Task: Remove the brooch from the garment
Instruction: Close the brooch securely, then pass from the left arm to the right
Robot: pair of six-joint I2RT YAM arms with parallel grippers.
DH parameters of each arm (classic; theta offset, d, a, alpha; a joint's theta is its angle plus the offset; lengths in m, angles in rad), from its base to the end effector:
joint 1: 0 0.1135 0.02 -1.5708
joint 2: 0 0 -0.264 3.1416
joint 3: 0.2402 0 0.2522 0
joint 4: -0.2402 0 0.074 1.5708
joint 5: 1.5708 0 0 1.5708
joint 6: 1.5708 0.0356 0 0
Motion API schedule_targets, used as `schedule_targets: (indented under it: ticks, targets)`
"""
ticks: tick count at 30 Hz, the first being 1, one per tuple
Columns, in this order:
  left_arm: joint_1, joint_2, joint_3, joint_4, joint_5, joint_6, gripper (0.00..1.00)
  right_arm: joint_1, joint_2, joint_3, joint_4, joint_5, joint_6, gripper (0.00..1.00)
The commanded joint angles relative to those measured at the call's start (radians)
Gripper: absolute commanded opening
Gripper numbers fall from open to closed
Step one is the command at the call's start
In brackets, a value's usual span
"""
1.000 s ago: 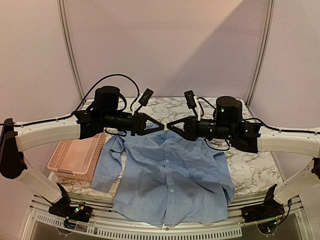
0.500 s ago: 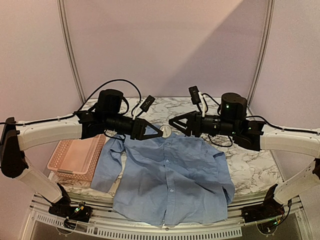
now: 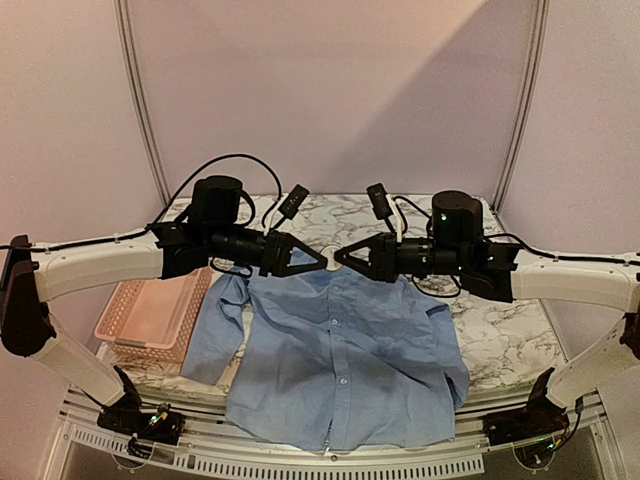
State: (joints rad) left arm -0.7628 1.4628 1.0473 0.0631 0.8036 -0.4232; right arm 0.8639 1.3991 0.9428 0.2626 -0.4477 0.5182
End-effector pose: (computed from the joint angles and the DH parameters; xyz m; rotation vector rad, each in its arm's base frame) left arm 0.2227 -0.2483 0.2979 0.9442 1.9151 -1.5196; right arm 0.1996 0.2574 0.2991 -0.6893 1.8423 1.3532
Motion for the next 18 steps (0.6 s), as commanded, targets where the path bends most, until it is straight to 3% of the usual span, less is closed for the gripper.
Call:
schedule_targets:
  ticks: [1,18]
  targets:
    - [0.005,-0.024,-0.01,0.009,-0.001,0.001,0.0,0.001,0.008,-0.002,0.006,-0.043,0.006,0.2]
    - [0.005,-0.018,-0.004,-0.014,-0.024,0.009,0.0,0.001,-0.005,-0.015,0.036,-0.057,0.016,0.0]
